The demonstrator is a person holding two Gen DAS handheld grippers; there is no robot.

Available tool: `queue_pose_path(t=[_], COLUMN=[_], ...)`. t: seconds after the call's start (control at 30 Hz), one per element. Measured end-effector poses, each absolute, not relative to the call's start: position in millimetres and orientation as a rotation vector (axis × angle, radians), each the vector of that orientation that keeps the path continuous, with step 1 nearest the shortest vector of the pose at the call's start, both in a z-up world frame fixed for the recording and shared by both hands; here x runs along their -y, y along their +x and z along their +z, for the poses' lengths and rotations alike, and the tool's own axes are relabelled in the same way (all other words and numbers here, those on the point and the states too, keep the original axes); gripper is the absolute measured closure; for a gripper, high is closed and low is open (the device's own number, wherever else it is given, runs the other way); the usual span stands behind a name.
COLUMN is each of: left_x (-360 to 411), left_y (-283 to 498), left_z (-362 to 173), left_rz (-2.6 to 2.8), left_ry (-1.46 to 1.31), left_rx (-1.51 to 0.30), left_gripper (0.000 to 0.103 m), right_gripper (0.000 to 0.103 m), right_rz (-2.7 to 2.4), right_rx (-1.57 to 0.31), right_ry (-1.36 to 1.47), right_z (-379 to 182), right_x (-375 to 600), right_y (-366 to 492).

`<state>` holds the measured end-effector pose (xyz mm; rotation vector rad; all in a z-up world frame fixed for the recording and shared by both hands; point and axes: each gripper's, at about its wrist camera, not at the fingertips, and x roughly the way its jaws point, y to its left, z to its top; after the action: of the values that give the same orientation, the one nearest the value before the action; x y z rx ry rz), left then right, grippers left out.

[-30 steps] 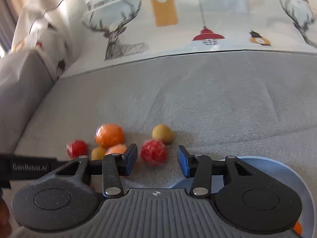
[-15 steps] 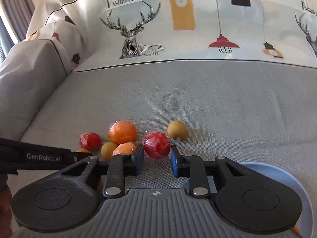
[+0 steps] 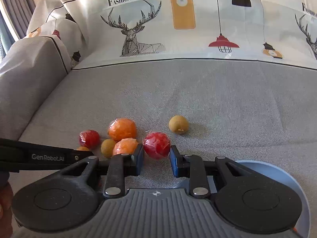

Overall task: Organize fruits
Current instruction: 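Carry the brown fruit and red fruit over the light-blue plate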

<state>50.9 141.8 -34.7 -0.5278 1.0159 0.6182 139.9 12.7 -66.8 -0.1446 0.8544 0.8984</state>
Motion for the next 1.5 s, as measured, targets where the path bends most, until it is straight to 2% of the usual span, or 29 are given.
queue_pose_path(t=[0.53,0.77,1.13,1.5], left_x=[-93.3,-52.2,-4.1,-4.9], left_y=[43.1,53.6,69.7,72.4], left_z=[12.2,15.7,2.7,0.7], left_rz=[0.472,0.246,0.064,0.044], left_ry=[-0.426,-0.328,-0.207,-0.211], left_rx=[-0.936,-0.938,-0.977,-0.981], left_gripper=[0.076,0.076,0.076,0.076], right_gripper=[0.074,0.074,0.074,0.074], right_rz=[0.88,0.795,0.768,0.79], right_rx=[-0.742,-0.763,-0.817,-0.831], right_ry=[-0.244,-0.19,-0.187,-0.218], right_z=[-11.1,4.4,-2.5,-5.7], right_x=[38.5,84.8,118.5,112.5], right_y=[111.2,130.2,142.8,137.1])
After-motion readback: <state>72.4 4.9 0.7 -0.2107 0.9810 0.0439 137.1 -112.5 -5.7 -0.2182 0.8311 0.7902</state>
